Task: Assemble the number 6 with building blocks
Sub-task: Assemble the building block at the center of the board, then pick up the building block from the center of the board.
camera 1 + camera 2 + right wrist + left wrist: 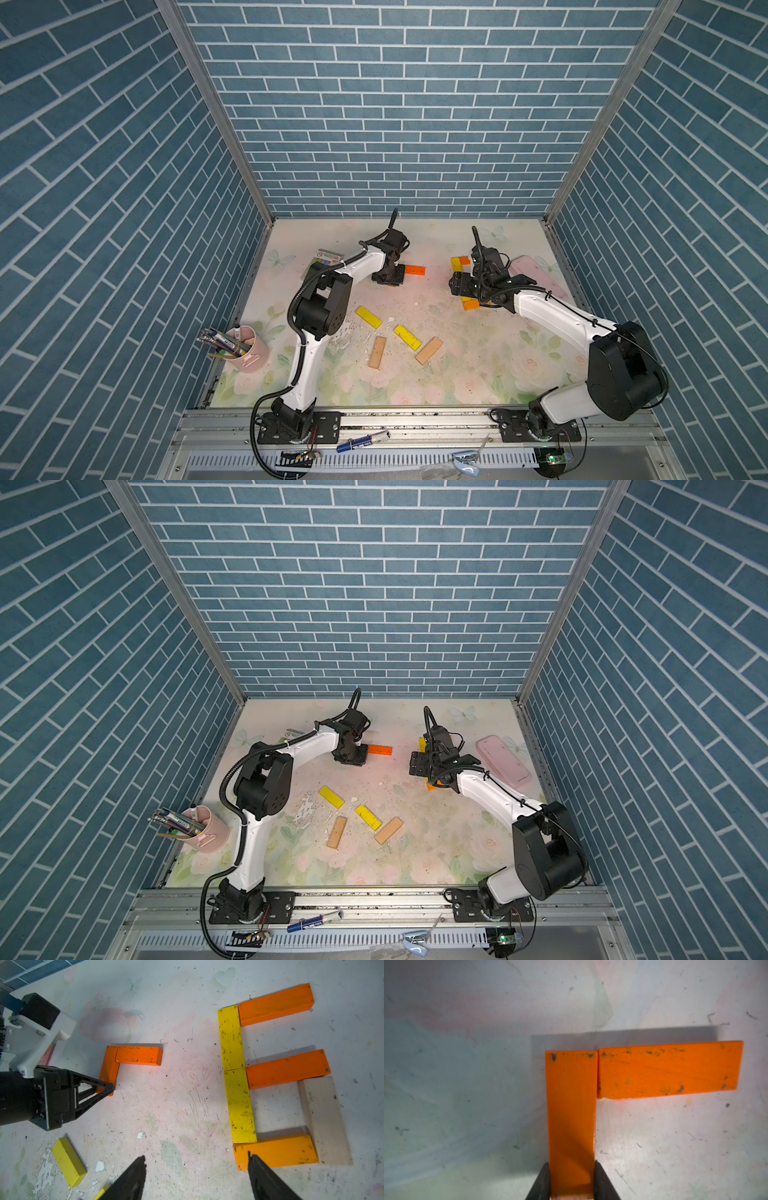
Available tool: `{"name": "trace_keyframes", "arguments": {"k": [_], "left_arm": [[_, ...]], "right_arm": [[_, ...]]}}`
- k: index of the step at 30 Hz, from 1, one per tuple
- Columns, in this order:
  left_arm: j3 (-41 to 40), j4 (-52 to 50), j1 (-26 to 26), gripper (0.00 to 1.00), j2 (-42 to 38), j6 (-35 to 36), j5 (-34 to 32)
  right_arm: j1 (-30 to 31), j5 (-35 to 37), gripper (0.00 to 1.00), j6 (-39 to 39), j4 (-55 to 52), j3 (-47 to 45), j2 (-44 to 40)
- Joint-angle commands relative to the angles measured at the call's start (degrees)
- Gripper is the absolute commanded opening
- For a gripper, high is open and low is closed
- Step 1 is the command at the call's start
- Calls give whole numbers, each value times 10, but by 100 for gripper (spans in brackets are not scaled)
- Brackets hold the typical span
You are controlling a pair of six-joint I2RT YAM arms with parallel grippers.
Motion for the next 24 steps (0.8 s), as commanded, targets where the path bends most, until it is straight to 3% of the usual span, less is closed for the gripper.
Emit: {"name": "trace_keyframes", "arguments": {"k": [1,13,17,24], "left_arm": [[11,-18,-3,35,13,-13,-1],[24,-64,9,68,-76,-3,-21],[-43,-58,11,73,-150,-14,-24],[-234,-36,9,73,-306,-59,-23]], "right_arm": [[-2,-3,79,-11,2,-5,-2],[-1,38,80,-23,-90,52,-15],[8,37,80,-2,-119,49,-25],[84,45,80,-3,-142,12,-28]]}}
